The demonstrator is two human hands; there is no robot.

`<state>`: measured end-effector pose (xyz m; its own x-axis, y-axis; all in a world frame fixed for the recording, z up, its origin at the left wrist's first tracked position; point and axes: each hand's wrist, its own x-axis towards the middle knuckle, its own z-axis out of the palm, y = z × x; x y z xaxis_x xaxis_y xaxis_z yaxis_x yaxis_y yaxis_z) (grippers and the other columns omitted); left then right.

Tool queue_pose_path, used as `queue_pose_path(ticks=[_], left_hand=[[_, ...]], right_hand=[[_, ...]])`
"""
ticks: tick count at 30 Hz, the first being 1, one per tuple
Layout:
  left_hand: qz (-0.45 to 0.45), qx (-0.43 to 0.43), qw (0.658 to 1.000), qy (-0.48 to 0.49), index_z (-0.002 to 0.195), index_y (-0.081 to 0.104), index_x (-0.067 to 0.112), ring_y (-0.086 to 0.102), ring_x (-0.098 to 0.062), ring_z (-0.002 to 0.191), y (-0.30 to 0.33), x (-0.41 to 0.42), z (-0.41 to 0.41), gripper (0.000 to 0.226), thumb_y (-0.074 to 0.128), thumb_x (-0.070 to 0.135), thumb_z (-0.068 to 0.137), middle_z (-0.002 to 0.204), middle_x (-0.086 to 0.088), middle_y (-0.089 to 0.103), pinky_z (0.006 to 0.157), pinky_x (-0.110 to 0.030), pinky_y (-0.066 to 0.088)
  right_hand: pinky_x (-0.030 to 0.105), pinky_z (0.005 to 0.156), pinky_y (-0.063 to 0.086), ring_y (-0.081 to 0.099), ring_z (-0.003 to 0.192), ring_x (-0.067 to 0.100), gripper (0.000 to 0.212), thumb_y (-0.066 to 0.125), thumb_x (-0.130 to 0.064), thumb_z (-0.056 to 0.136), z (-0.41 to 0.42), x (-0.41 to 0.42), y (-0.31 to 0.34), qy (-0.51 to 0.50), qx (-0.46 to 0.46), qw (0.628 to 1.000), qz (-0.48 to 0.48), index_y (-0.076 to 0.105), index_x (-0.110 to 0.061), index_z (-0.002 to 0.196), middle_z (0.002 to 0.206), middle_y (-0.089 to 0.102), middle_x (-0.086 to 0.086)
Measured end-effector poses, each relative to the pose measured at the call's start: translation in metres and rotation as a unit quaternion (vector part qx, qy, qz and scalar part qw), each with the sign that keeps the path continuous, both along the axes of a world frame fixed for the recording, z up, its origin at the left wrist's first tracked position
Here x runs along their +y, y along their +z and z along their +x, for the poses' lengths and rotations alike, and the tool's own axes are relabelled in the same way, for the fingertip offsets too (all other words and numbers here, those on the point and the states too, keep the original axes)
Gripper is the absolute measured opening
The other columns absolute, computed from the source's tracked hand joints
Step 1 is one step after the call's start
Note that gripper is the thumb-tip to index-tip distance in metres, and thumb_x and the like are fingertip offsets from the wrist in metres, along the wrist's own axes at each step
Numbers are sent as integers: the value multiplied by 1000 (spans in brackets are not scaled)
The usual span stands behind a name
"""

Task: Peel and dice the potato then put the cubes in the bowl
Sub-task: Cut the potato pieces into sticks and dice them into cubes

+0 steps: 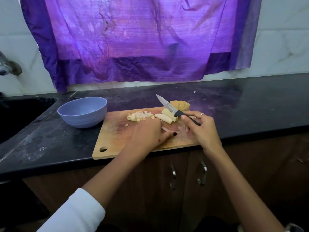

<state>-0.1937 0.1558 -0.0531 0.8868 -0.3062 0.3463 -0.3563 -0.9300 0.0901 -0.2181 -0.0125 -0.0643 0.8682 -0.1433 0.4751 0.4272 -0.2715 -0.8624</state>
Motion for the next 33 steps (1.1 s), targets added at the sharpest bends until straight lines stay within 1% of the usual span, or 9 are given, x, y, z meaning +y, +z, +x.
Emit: queue_pose_path(ticks=[6,12,15,18,21,24,27,30,33], left_hand=[[37,-11,998,-42,101,70,16,58,-18,87,11,-3,6,48,55,59,86,86,2,60,65,-28,40],[83,-46,994,-50,96,62,10,58,-25,87,18,-5,-1,38,33,34,103,90,-7,59,65,-30,32],[33,-28,998,-50,88,58,11,59,-27,83,16,6,4,32,34,27,102,90,-8,63,65,-35,40],[-84,-37,995,-48,93,63,13,60,-23,82,9,20,-3,30,39,29,101,88,-6,66,70,-41,48],[-175,-60,982,-24,96,67,10,62,-19,76,1,39,-19,29,43,28,100,84,-5,69,72,-41,50],[-204,-67,977,9,86,66,12,61,-19,70,-9,62,-36,29,46,29,98,76,-4,67,68,-44,50],[-214,-79,973,32,97,71,11,65,-19,79,-16,78,-48,29,50,30,97,87,-5,72,71,-41,53],[-200,-64,977,18,97,71,13,64,-17,75,-18,86,-55,24,53,28,96,83,-2,71,68,-40,52],[-153,-55,987,-10,105,71,18,64,-18,83,-21,93,-59,19,56,24,94,91,1,71,72,-34,51]], right_hand=[[5,63,44,57,58,3,16,64,-19,90,1,-3,-6,-1,-8,1000,-2,68,-22,105,53,60,-15],[4,64,43,55,56,4,14,65,-18,90,2,-3,-8,-9,-15,1000,6,69,-19,104,54,58,-15],[5,62,43,54,55,3,13,65,-17,90,1,-3,-8,-13,-17,1000,7,68,-19,103,54,57,-14],[6,60,43,54,54,-1,13,64,-18,90,0,-4,-9,-18,-17,1000,-3,67,-22,103,56,57,-14],[7,62,44,58,65,-3,19,65,-17,90,0,-4,-8,-18,-4,1000,-21,66,-22,108,75,63,-11],[14,71,45,63,89,5,28,66,-23,89,-6,-4,-8,-33,3,995,-96,66,-21,117,102,68,-7],[19,80,47,60,100,5,32,66,-27,89,-21,2,-8,-38,-9,984,-175,64,-28,121,108,67,-10],[15,81,44,58,101,5,35,65,-25,90,-38,8,-7,-28,-26,972,-231,64,-24,124,108,67,-9],[25,78,51,61,92,10,33,62,-32,90,-48,11,-4,-33,-20,956,-292,65,-25,122,99,69,-5]])
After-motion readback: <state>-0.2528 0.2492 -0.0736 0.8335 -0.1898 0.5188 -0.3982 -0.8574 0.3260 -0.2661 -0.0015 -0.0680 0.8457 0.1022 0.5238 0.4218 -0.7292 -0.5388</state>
